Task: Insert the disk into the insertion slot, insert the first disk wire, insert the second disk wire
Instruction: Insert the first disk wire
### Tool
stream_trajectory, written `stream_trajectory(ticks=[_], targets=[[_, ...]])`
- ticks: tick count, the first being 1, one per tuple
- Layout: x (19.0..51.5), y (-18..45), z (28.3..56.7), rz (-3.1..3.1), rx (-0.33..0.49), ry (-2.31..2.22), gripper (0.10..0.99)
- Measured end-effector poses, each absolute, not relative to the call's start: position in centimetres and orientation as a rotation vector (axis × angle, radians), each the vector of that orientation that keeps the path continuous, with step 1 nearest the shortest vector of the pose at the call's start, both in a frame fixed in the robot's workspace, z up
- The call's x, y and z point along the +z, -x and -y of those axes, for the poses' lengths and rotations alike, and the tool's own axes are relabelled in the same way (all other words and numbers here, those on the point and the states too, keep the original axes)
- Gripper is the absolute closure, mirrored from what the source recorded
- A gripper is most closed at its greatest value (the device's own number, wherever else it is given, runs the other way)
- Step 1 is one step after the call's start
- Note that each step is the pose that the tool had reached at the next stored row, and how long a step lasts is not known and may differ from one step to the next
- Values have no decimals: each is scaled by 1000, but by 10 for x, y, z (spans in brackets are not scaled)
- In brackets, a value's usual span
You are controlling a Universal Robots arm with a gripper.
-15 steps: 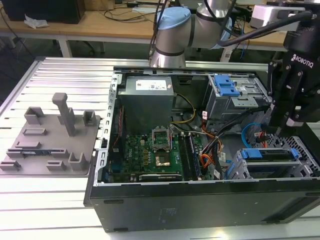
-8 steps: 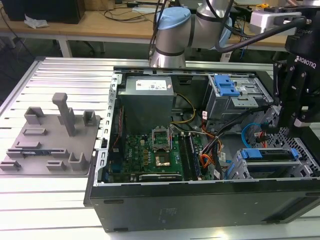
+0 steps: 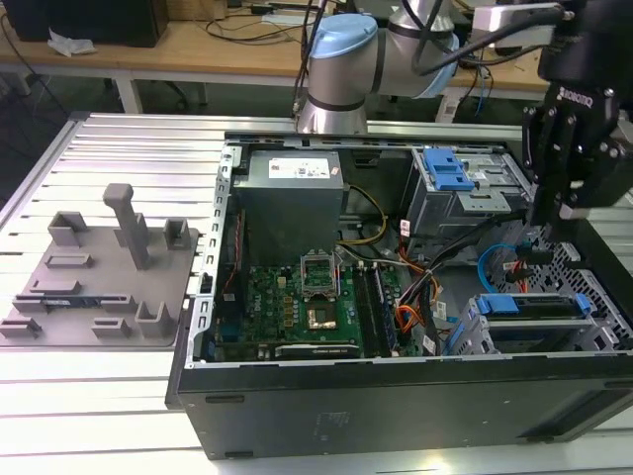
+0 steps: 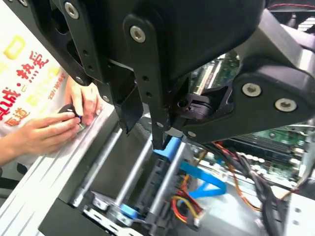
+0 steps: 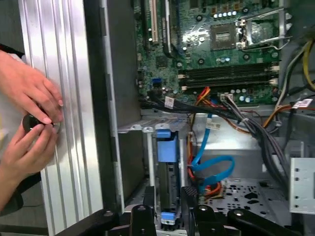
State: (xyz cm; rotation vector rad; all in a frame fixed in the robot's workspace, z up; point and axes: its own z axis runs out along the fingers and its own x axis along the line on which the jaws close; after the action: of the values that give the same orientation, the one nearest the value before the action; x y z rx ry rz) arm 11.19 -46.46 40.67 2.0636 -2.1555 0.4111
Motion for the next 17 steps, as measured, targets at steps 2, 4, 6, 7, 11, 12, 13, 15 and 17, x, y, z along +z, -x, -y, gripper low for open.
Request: stream_trajectory(ticks=[2,4,6,7,11,12,13,15,17], targets=[[406,-112,454,2156,411,-2064,733],[406,-113,443,2155,411,-2064,733],[404,-122,440,2153,406,-2062,733],[403,-129,440,2149,398,-2061,733],[399,-150,440,2138,375,-2056,733],[398,-156,440,2135,370,-2055,733],[396,-159,440,2134,367,-2054,733],[393,-161,441,2130,372,-2050,733],[392,-161,441,2124,384,-2042,733]])
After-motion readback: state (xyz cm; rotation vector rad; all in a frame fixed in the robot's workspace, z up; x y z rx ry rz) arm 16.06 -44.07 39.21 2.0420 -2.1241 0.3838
